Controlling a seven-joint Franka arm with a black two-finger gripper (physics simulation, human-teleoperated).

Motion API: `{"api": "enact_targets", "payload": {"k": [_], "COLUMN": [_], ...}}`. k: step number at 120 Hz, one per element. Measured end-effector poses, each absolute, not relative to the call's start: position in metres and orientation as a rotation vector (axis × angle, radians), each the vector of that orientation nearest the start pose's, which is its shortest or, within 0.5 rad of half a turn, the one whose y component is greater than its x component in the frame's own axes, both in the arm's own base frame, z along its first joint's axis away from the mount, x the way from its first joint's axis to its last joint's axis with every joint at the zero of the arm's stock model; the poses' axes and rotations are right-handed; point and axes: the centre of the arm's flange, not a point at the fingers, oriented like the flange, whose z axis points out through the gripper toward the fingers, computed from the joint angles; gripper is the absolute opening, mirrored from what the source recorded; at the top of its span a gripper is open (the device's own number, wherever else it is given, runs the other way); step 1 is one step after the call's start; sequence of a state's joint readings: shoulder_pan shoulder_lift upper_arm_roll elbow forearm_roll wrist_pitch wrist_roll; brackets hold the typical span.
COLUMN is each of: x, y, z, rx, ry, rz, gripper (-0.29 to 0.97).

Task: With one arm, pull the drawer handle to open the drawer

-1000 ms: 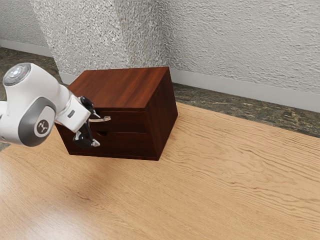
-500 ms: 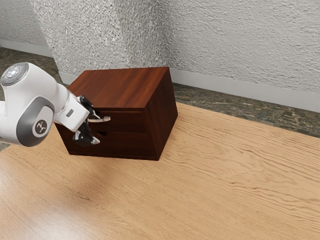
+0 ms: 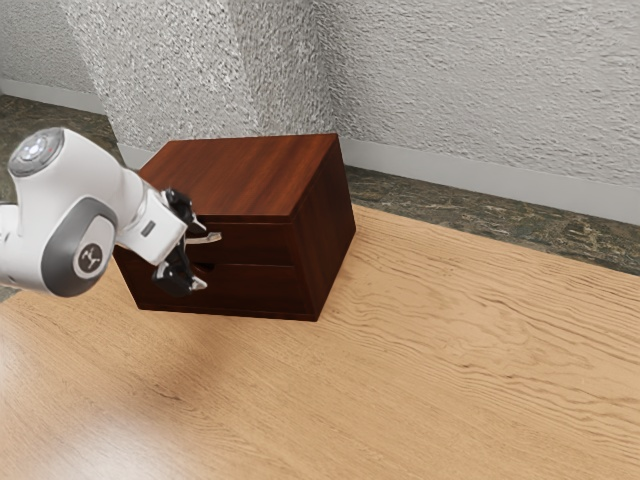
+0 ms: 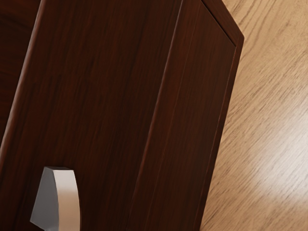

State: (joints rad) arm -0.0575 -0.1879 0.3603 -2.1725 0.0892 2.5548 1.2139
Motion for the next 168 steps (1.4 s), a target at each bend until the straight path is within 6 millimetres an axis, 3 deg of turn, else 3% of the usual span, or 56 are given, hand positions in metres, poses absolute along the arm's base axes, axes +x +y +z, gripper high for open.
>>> {"api": "enact_targets", "payload": {"k": [36, 88, 108, 135, 168], "x": [0.512, 0.514, 0.513, 0.51, 0.496], "y": [0.171, 0.174, 0.173, 0.173, 0.171], "z": [0.527, 0.524, 0.522, 0.526, 0.53], "rx": [-2.395, -2.401, -2.408, -2.395, -2.408], "ry": [1.242, 1.228, 1.221, 1.219, 1.215], "rz": [-0.556, -0.563, -0.568, -0.57, -0.598], "gripper": [0.69, 0.73, 0.64, 0.35, 0.23]}}
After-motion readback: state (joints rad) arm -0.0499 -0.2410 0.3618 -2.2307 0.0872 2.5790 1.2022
